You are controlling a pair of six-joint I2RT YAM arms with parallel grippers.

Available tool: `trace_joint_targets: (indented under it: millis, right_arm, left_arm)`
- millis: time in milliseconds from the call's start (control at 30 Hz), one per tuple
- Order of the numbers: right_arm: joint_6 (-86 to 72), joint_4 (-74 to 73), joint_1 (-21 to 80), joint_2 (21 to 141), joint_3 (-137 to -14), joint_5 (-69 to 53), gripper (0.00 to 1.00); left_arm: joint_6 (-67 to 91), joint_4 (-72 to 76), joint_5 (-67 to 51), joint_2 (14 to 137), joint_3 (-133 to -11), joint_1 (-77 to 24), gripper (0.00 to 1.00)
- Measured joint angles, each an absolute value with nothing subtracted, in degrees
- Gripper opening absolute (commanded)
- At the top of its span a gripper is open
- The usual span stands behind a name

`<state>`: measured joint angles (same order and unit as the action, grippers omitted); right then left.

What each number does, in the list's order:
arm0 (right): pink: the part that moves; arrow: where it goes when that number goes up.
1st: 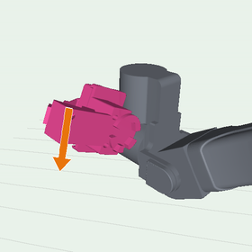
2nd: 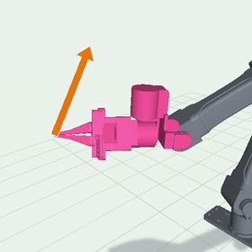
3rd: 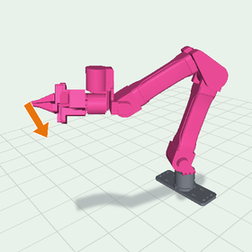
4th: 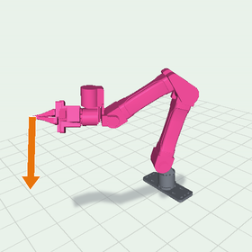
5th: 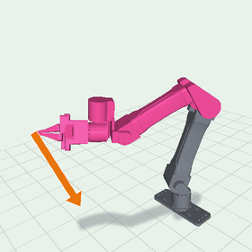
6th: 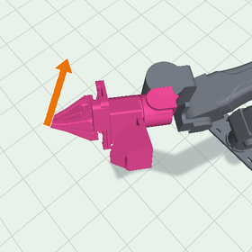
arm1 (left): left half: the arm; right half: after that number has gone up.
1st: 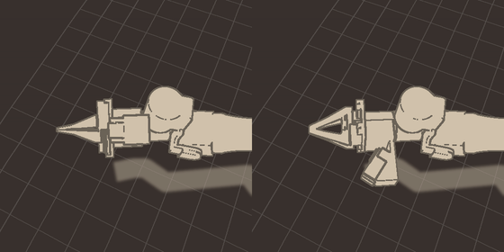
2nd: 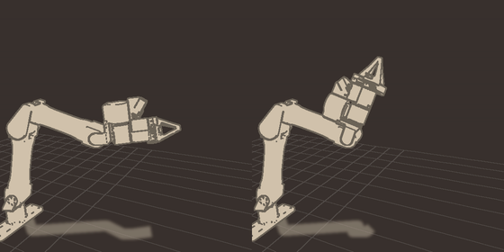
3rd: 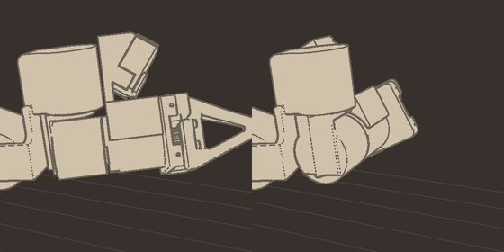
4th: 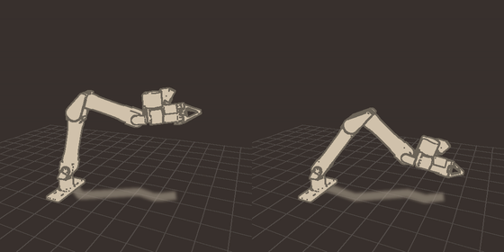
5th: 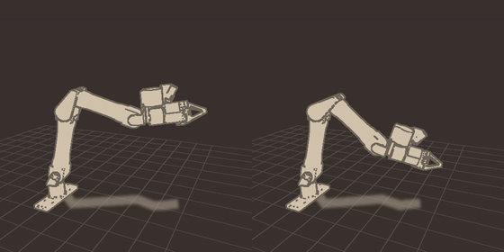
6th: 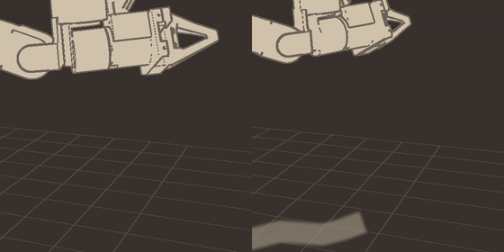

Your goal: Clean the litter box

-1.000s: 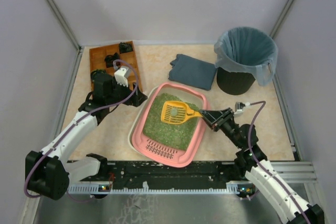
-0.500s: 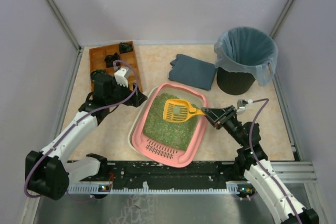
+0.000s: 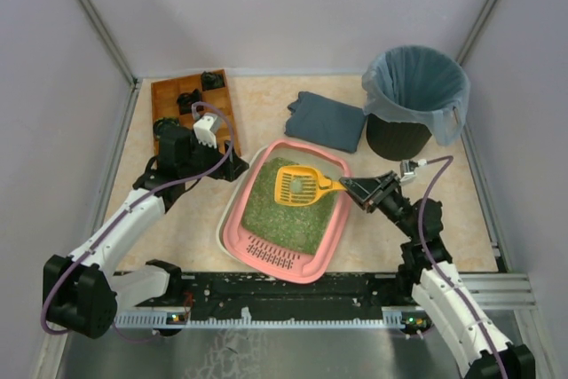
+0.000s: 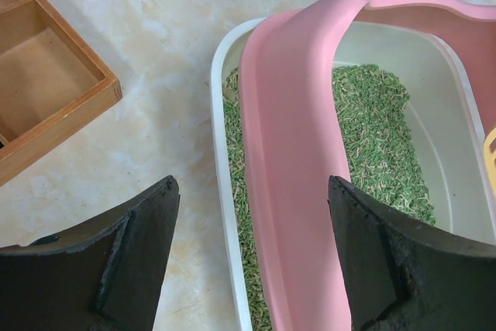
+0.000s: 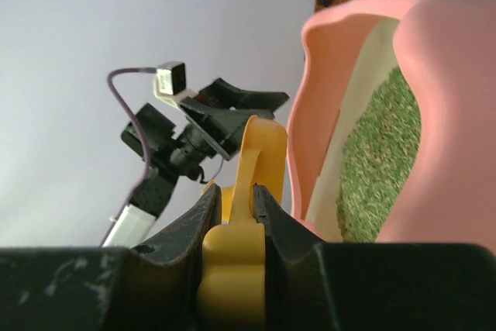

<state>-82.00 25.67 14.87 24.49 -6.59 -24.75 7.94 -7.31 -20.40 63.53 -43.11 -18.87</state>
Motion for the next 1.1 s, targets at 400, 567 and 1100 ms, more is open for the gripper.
trace_joint_targets:
  millis: [400, 567, 1100]
  right_arm:
    - [-80.58, 25.04, 14.59, 26.46, -8.08, -27.9, 0.0]
    - [-82.13, 26.09, 12.01, 24.53, -7.57, -27.16, 0.0]
    - [-80.07, 23.99, 12.6, 28.45, -10.57, -29.28, 0.0]
  left_arm:
    - [7.92, -7.27, -20.1, 63.11, -42.78, -18.87, 0.82]
    - [7.92, -7.29, -20.05, 63.09, -42.78, -18.87, 0.82]
    - [7.92, -7.31, -20.1, 63.22, -42.78, -18.87, 0.81]
